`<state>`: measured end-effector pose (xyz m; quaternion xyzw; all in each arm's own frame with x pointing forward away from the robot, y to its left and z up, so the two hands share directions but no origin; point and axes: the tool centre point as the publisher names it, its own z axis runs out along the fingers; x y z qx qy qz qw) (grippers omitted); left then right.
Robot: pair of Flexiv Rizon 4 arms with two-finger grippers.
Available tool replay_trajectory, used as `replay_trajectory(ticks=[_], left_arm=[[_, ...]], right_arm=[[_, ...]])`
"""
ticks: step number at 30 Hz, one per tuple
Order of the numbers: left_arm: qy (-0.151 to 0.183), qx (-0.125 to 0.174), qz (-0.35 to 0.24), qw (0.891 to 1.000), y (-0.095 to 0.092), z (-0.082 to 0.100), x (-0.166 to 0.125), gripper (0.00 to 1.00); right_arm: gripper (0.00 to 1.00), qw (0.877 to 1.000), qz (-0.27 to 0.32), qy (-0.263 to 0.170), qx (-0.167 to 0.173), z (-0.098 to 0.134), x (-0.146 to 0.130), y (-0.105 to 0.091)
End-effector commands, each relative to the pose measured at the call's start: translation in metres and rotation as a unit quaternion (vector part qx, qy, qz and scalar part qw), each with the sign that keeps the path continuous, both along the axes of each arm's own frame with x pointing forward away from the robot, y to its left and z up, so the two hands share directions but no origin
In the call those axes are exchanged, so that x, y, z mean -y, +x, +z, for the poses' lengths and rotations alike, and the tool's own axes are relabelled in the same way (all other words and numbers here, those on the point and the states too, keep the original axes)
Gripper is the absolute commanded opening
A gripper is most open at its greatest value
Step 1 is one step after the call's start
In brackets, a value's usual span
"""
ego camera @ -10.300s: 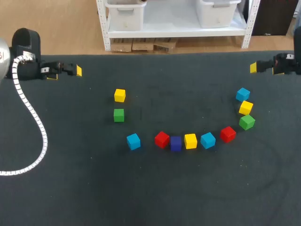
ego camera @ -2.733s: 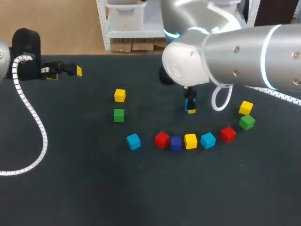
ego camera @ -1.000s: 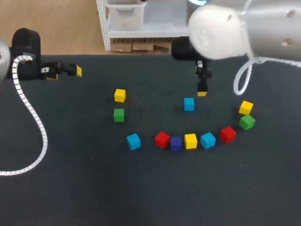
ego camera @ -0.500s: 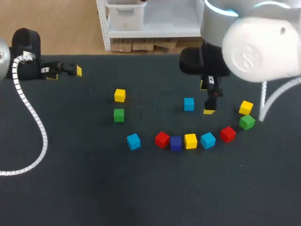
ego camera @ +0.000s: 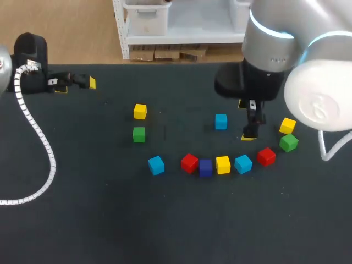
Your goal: Place the blue cubes, place green cubes on the blue cubes, place the yellow cubes on the green cubes, then place the red cubes on the yellow cubes, and place purple cube on the red cubes.
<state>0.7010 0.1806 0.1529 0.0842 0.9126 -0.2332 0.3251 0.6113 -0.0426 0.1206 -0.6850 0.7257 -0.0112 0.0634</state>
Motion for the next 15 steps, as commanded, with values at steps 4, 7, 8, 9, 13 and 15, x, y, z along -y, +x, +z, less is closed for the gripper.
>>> replay_trajectory(ticks=[4, 7, 8, 9, 13, 15], left_arm=[[-0.006, 0.004, -0.004, 1.000, -0.001, -0.002, -0.003, 1.00], [-0.006, 0.004, -0.004, 1.000, -0.001, -0.002, -0.003, 1.00], [-0.006, 0.004, -0.004, 1.000, -0.001, -0.002, -0.003, 1.00], [-0.006, 0.004, -0.004, 1.000, -0.001, -0.002, -0.003, 1.00], [-0.006, 0.004, -0.004, 1.000, -0.001, -0.002, -0.003, 1.00], [-0.006, 0.004, -0.004, 1.000, -0.001, -0.002, -0.003, 1.00]], right_arm=[[1.00, 0.999, 0.021, -0.004, -0.038, -0.031, -0.021, -0.009], [1.00, 0.998, 0.032, -0.004, -0.048, -0.042, -0.021, -0.014], [1.00, 0.998, 0.036, -0.007, -0.050, -0.044, -0.020, -0.016], [1.00, 0.997, 0.045, -0.010, -0.055, -0.048, -0.019, -0.018], [1.00, 0.993, 0.087, -0.023, -0.075, -0.061, -0.013, -0.024], [1.00, 0.991, 0.095, -0.038, -0.086, -0.068, -0.009, -0.025]])
